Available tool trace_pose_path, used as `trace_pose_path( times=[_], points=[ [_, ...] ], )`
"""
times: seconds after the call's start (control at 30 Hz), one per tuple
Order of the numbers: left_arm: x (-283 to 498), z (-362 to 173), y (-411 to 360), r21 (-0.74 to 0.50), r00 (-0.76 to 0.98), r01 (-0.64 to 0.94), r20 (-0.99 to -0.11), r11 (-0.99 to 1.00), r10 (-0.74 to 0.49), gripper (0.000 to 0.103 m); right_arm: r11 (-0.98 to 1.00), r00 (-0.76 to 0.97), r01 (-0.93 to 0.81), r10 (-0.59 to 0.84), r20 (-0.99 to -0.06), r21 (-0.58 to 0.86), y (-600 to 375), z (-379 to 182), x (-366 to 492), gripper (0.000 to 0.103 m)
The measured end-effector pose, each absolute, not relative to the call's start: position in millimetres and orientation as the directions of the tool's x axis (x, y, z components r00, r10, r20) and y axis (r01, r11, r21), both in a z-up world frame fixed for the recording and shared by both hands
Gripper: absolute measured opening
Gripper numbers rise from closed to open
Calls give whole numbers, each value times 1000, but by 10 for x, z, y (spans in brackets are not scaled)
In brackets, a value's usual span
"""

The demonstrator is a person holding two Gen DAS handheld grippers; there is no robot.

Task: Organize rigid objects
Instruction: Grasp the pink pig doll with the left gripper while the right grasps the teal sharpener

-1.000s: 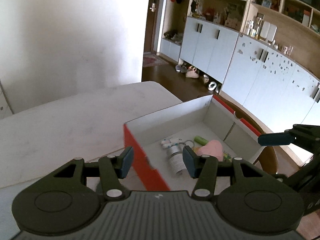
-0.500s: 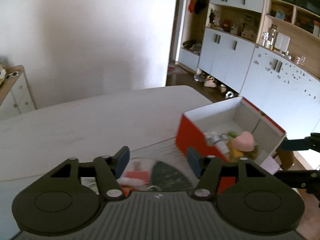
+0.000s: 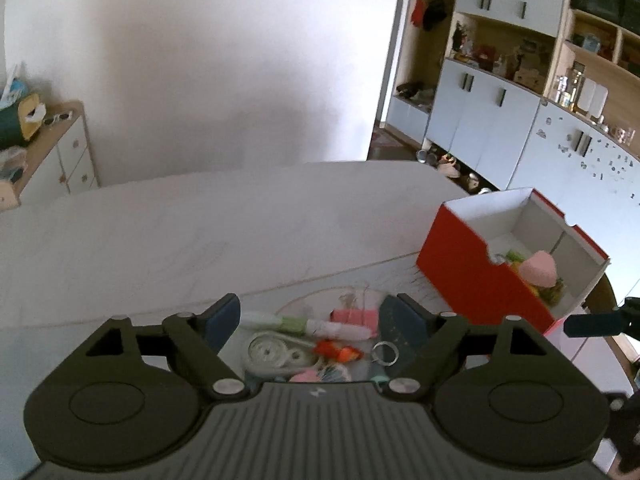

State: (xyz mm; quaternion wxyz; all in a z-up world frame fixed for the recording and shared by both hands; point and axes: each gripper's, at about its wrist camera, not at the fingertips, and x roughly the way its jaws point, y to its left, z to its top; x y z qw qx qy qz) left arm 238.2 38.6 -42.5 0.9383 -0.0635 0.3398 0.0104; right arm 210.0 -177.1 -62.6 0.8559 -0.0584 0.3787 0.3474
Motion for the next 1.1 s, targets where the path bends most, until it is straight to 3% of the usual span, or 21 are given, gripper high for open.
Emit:
trace_pose_path(
  times=[0.3, 0.77, 1.1],
  points=[
    [2453, -880, 444, -158, 697, -122, -716, 980, -29, 84, 718, 437, -689, 518, -735, 96, -1390, -981, 2102, 100],
    [2661, -1420, 429, -185, 590, -219, -807, 958, -21, 84, 661, 365, -749, 470, -804, 46, -1075, -1483, 2370, 88],
    [2841, -1585, 416, -233, 546, -269, -836, 934, -51, 84, 618, 325, -785, 471, -820, 44, -966, -1625, 2458, 70]
  ],
)
